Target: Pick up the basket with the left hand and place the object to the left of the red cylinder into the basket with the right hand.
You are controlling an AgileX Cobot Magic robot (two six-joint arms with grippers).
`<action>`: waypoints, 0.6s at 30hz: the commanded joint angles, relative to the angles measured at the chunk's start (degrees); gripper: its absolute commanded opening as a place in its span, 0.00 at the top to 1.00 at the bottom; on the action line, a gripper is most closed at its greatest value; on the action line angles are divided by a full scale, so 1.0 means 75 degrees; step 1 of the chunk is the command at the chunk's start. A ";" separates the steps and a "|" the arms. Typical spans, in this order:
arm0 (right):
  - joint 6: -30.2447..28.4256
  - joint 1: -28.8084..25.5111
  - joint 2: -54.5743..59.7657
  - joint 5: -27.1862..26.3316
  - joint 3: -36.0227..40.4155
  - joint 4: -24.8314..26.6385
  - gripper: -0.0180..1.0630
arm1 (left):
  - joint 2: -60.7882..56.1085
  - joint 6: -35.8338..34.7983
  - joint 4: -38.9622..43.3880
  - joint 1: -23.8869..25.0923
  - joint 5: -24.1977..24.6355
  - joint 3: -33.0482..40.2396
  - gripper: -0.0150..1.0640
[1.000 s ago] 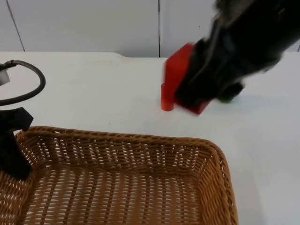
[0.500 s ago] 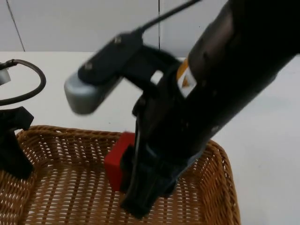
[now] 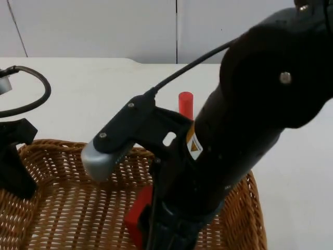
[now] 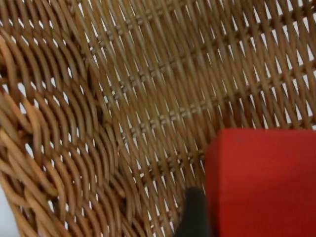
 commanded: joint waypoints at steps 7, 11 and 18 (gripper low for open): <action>-0.0014 0.0028 -0.0405 -0.0238 0.0008 0.0128 0.06 | -0.0093 0.0038 -0.0295 0.0012 0.0137 -0.0032 0.99; -0.0014 0.0028 -0.1311 -0.0336 0.0008 0.0008 0.06 | -0.0093 0.0038 -0.0295 0.0012 0.0137 -0.0032 0.99; -0.0014 0.0028 -0.3032 -0.0539 0.0023 -0.0051 0.06 | -0.0093 0.0054 -0.0295 0.0012 0.0137 -0.0032 0.99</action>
